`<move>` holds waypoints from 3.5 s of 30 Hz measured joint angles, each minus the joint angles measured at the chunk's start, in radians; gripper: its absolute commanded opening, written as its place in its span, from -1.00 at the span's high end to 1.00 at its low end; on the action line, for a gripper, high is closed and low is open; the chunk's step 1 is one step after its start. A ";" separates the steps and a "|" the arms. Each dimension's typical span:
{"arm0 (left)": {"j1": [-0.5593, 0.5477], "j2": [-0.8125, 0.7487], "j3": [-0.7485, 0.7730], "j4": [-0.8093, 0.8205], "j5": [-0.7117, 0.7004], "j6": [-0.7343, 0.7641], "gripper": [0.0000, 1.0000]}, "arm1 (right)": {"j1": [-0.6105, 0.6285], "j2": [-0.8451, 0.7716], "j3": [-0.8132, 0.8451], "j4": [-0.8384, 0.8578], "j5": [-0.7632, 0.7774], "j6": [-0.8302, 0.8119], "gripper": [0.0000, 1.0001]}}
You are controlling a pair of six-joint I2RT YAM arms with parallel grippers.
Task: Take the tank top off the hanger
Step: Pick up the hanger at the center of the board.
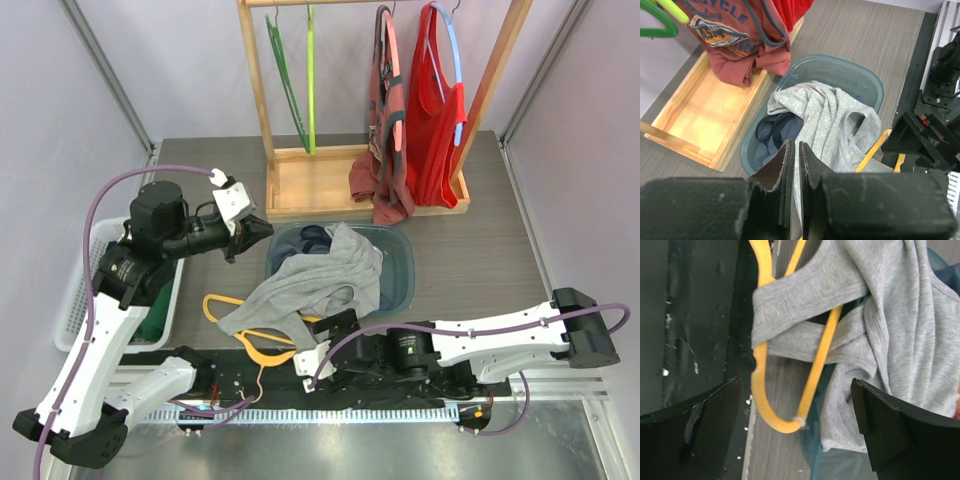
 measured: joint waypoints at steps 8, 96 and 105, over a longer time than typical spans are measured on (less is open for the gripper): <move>0.007 0.005 0.024 0.005 0.001 -0.013 0.76 | 0.000 0.005 -0.031 0.052 -0.100 0.087 -0.78; 0.021 0.030 0.528 -0.095 -0.138 0.126 0.43 | -0.414 -0.254 0.309 -0.196 -0.138 0.087 0.97; 0.030 0.115 0.484 -0.171 -0.010 0.164 -0.04 | -0.455 -0.460 0.370 -0.258 -0.083 0.063 0.97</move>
